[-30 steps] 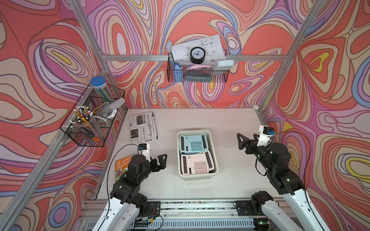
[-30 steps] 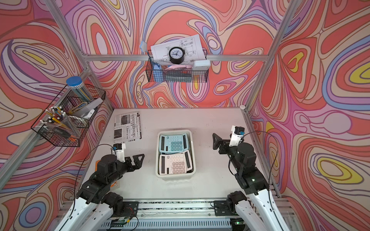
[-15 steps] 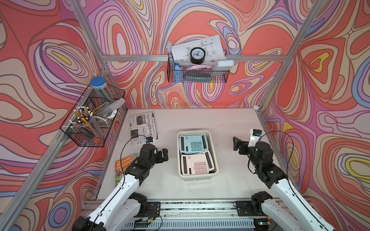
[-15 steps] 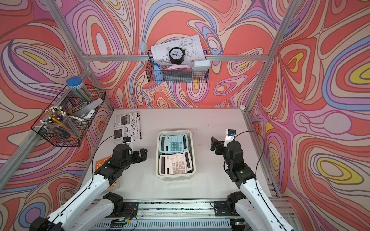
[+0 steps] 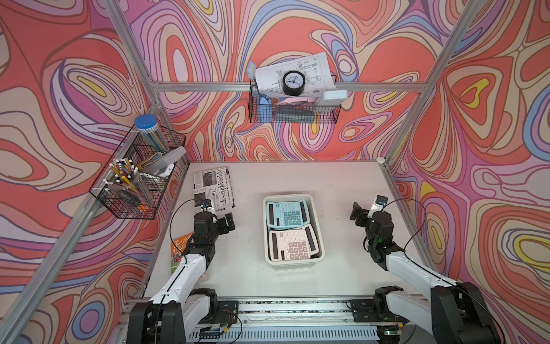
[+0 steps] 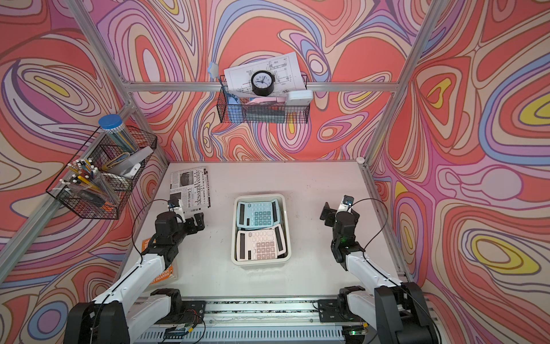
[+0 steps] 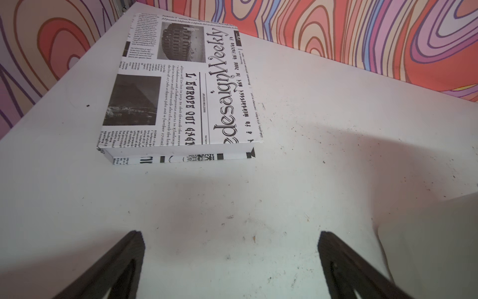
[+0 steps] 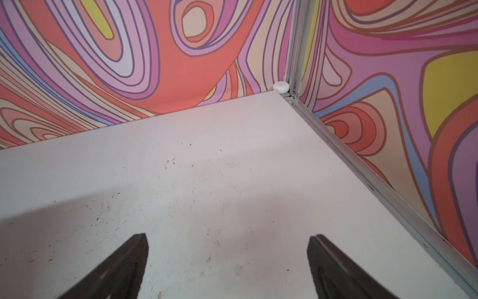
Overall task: Put the calculator in the storage box
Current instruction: Reset both arms
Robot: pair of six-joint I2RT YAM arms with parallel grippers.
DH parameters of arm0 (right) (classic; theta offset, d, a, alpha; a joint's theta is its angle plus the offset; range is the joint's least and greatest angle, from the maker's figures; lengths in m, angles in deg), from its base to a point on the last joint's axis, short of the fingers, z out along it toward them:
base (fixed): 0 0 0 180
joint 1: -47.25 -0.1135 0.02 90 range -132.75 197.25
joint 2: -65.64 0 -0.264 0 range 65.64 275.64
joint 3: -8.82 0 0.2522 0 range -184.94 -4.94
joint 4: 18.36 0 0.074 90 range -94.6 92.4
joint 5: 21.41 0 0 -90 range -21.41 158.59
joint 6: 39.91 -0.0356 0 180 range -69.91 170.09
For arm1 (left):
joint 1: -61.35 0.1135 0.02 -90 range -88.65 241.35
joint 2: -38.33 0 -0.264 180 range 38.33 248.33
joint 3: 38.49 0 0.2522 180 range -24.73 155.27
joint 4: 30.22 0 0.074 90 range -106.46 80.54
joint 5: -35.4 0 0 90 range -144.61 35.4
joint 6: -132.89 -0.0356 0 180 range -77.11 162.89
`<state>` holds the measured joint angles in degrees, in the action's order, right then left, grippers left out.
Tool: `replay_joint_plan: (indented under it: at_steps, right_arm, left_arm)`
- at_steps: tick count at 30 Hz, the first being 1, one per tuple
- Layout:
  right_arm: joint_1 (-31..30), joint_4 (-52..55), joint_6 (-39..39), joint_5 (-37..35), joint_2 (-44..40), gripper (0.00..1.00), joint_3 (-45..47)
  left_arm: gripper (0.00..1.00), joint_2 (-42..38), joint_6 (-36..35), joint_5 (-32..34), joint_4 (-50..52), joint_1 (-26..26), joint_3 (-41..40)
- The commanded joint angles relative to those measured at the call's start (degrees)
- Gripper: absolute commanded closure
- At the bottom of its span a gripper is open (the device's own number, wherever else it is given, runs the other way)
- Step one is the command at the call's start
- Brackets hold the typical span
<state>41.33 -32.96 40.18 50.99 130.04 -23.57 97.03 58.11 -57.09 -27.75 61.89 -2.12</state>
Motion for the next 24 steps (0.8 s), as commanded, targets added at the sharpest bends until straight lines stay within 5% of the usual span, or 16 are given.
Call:
replay_joint_plan:
  at_steps: [1,13,15,24]
  right_arm:
    - [1.52,-11.76,0.20,0.40,2.45,0.02,2.64]
    - [4.23,-27.31,2.92,2.19,12.74,0.02,5.69]
    - [4.33,-31.23,2.93,2.47,15.64,0.02,5.41]
    - [4.96,-56.84,5.11,1.99,31.64,0.02,8.27]
  left_arm:
    - [0.02,0.75,-3.48,0.92,-8.32,0.77,-2.18]
    - [0.02,13.31,-5.13,0.71,-33.49,1.49,-7.84]
    - [0.02,13.74,-6.32,0.46,-27.20,1.49,-4.63]
    - [0.01,20.83,-12.63,-1.14,-54.93,1.40,-13.50]
